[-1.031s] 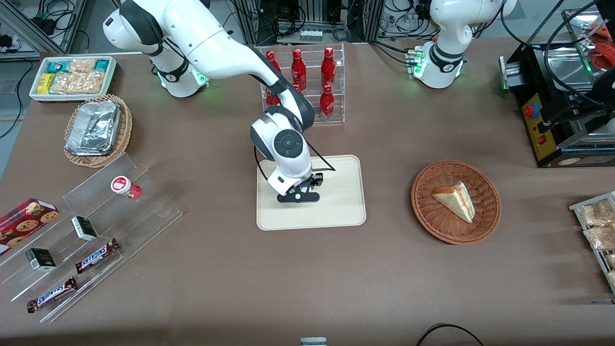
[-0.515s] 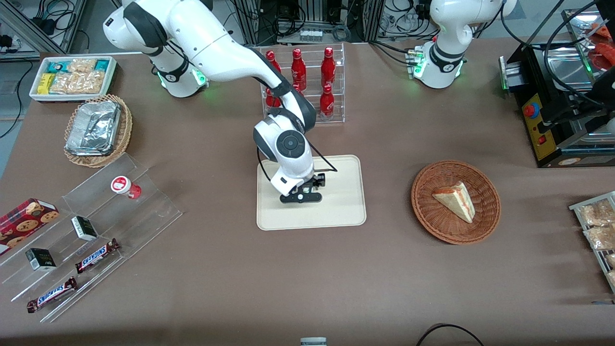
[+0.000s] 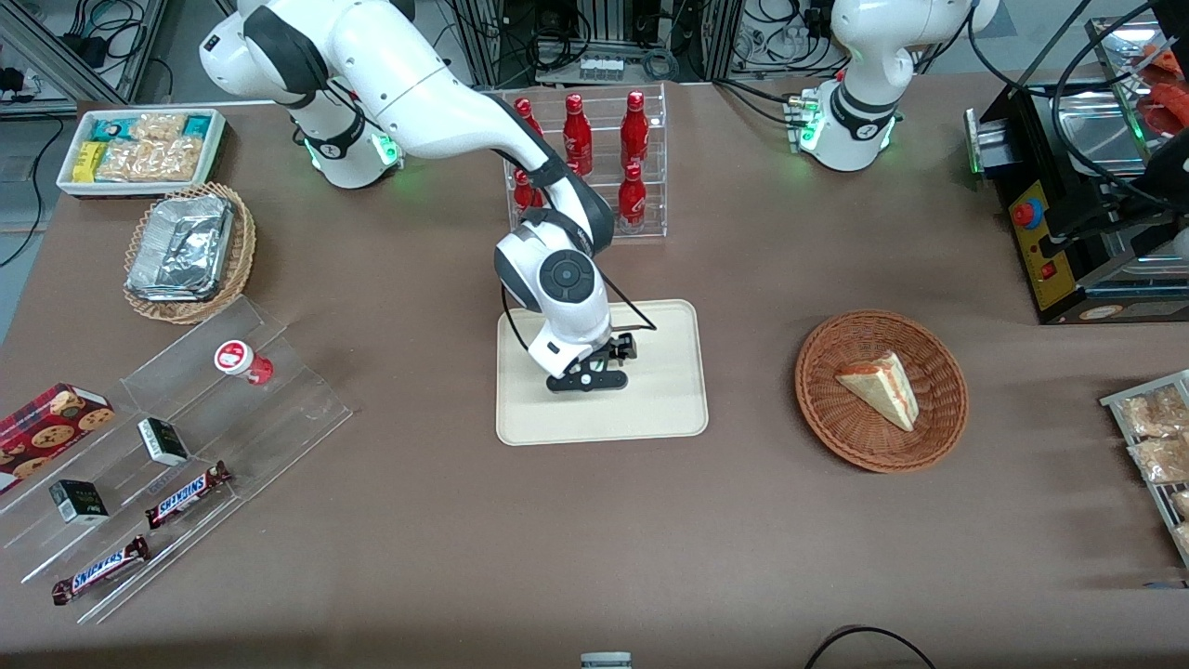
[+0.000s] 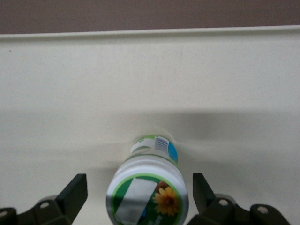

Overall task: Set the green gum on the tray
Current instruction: 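Lower the gum bottle onto the tray and open the right gripper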

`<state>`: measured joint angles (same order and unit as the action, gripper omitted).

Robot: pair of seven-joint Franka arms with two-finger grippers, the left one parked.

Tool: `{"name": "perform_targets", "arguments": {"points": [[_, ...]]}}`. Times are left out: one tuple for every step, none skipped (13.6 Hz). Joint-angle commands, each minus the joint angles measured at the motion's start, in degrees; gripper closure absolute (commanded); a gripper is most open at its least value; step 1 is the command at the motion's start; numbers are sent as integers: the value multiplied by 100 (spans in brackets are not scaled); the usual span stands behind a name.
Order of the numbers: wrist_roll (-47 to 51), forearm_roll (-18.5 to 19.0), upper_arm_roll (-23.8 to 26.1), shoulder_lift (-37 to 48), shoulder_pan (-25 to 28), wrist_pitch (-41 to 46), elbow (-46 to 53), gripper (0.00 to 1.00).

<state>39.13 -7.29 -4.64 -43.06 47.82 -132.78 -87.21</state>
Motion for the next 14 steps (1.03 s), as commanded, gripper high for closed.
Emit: {"name": "perform_targets", "arguments": {"points": [[-37,175,-54,-27,43,42,99,0],[-45,184,-54,-10,34,68,90,0],[-124,184,-63,34,34,199,90,0],[-203,176,-63,87,34,313,90,0],[-212,176,-72,131,26,384,90,0],[-238,176,-72,192,26,454,90,0],[-256,176,-80,262,-1,550,90,0],[-265,176,-80,333,-18,638,90,0],[-300,176,-80,420,-36,744,90,0],[-318,176,-80,500,-53,858,90,0],[-387,176,-80,587,-80,963,81,0],[-484,176,-107,667,-80,1121,81,0],[-572,176,-107,763,-106,1271,81,0],[-642,176,-107,860,-185,1420,81,0]]}}
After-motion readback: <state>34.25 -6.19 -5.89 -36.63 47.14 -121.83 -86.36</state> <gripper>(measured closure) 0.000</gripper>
